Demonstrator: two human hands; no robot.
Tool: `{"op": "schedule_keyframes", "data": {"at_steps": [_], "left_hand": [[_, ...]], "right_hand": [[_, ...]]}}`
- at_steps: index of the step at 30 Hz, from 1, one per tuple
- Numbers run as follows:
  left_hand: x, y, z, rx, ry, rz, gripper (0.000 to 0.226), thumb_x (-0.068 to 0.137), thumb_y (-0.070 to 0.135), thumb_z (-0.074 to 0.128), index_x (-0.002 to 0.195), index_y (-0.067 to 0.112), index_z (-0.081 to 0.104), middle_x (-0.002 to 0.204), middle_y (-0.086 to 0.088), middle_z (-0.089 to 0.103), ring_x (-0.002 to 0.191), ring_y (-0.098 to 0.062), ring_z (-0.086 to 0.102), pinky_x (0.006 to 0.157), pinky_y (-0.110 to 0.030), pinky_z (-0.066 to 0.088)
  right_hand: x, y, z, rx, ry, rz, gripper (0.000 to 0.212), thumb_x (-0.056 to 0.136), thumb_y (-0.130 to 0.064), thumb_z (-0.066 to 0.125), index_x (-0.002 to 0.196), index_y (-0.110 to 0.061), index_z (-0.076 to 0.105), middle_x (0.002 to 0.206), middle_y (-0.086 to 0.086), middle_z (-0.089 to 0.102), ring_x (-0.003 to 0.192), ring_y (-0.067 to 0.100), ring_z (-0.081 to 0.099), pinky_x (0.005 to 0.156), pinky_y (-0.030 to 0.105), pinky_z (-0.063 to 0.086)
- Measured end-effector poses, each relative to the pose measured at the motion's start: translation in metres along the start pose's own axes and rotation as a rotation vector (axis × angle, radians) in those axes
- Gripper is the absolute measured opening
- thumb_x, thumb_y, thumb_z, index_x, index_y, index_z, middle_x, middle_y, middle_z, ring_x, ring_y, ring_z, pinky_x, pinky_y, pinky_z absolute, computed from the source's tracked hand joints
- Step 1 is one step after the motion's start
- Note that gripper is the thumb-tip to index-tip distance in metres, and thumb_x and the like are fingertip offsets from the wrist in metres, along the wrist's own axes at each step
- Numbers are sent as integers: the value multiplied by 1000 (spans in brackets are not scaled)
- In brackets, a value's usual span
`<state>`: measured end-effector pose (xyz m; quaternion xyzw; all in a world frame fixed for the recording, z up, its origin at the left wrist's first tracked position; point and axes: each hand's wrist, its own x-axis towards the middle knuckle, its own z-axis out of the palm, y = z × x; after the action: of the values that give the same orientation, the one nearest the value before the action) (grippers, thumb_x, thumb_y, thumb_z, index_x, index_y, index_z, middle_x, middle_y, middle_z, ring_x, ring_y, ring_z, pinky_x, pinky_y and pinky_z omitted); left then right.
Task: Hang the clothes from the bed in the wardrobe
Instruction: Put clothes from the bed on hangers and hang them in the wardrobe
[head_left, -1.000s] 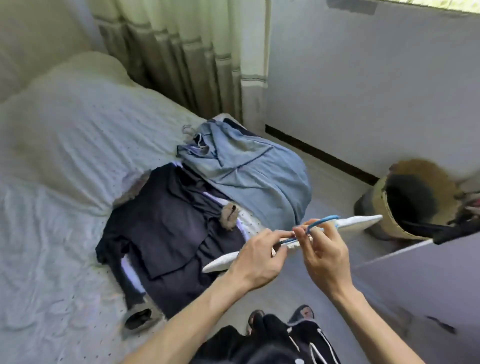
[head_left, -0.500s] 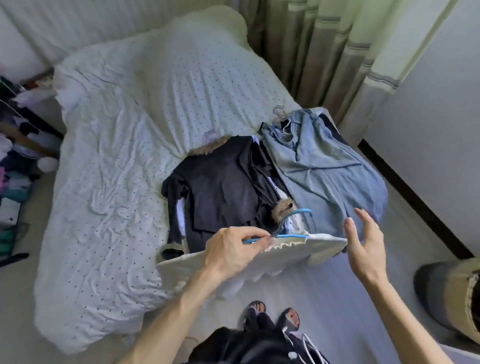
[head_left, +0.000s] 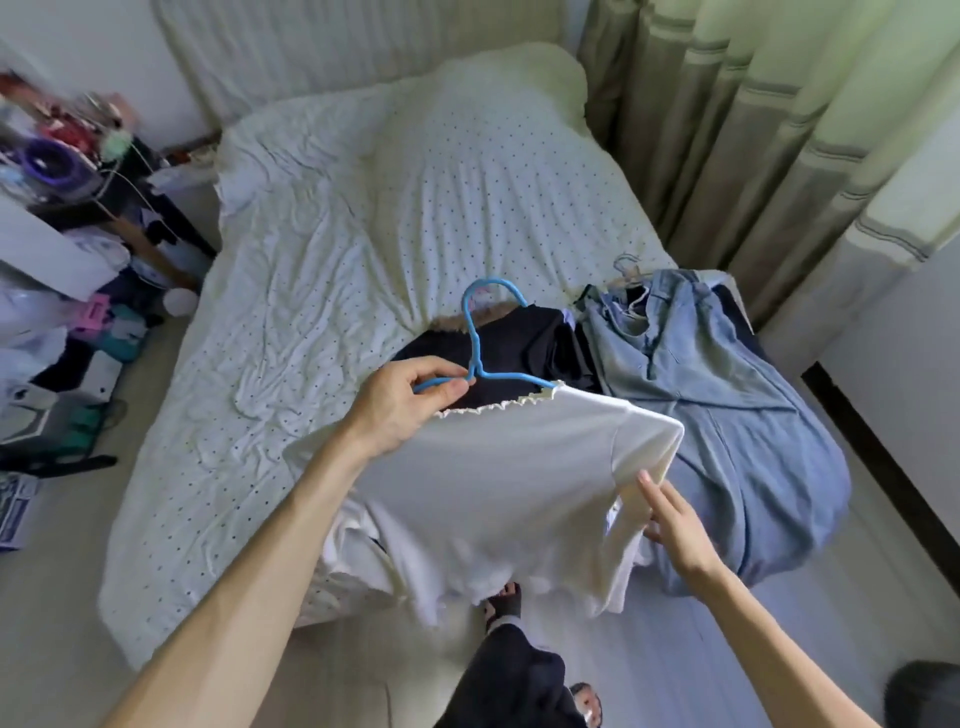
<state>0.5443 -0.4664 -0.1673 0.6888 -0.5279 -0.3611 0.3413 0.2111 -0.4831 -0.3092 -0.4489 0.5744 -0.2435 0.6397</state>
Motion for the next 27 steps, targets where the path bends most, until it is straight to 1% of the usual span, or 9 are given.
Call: {"op": "schedule_keyframes", "data": {"at_steps": [4, 7, 9, 11, 15, 17, 20, 23, 27], "left_hand": [[74, -10, -23, -5, 70, 23, 6, 90, 30, 72, 95, 31, 75, 91, 9, 76, 88, -10, 69, 85, -29, 50], [141, -20, -37, 9, 89, 36, 7, 91, 31, 71, 95, 27, 76, 76, 18, 71, 71, 2, 60, 71, -19, 44], [193, -32, -43, 27, 110, 25, 8, 91, 31, 71, 95, 26, 75, 70, 23, 67, 67, 7, 56, 67, -12, 39], [249, -50, -49, 34, 131, 12, 9, 92, 31, 70, 98, 26, 76, 72, 23, 67, 68, 7, 56, 66, -9, 39], [359, -105, -48, 87, 166, -54, 10, 92, 35, 68, 97, 29, 74, 77, 16, 67, 74, 1, 60, 69, -21, 43], [411, -141, -42, 134, 166, -120, 9, 92, 41, 66, 93, 34, 72, 80, 15, 66, 84, -13, 63, 76, -29, 47], [464, -203, -22, 226, 104, -208, 10, 92, 46, 63, 95, 39, 69, 95, 10, 71, 97, -19, 65, 88, -37, 52], [495, -260, 9, 302, 85, -263, 15, 94, 41, 62, 102, 32, 71, 103, 1, 72, 98, -25, 65, 83, -39, 53], [529, -329, 47, 402, 171, -310, 18, 97, 38, 59, 105, 28, 71, 100, -9, 70, 97, -33, 63, 76, -40, 51]], "right_hand": [[50, -34, 18, -92, -19, -15, 48, 74, -66, 63, 110, -34, 63, 102, -16, 73, 101, 13, 68, 87, 42, 53], [99, -60, 37, -138, 14, -42, 33, 82, -53, 69, 110, -36, 63, 101, -18, 73, 91, 5, 67, 73, 27, 46], [137, -75, 49, -165, 48, -27, 21, 90, -37, 71, 109, -33, 65, 100, -13, 74, 81, 4, 66, 70, 26, 45], [181, -88, 61, -190, 83, -14, 19, 90, -28, 71, 108, -29, 65, 98, -12, 75, 85, 6, 68, 72, 27, 47], [264, -106, 82, -289, 144, 17, 15, 87, -30, 71, 97, -31, 60, 93, -15, 71, 94, 15, 67, 78, 34, 50], [302, -110, 90, -342, 149, 55, 23, 87, -33, 69, 107, -32, 58, 96, -15, 68, 95, 16, 65, 77, 34, 48], [348, -104, 102, -418, 142, 99, 52, 88, -34, 67, 136, -34, 49, 111, -12, 66, 95, 13, 62, 76, 24, 46], [385, -81, 111, -494, 110, 171, 68, 87, -32, 69, 148, -31, 39, 129, -2, 63, 99, 13, 59, 70, 12, 41], [411, -41, 118, -682, 80, 183, 88, 74, -48, 59, 155, -27, 30, 150, 3, 47, 134, 26, 46, 104, 38, 42]]}}
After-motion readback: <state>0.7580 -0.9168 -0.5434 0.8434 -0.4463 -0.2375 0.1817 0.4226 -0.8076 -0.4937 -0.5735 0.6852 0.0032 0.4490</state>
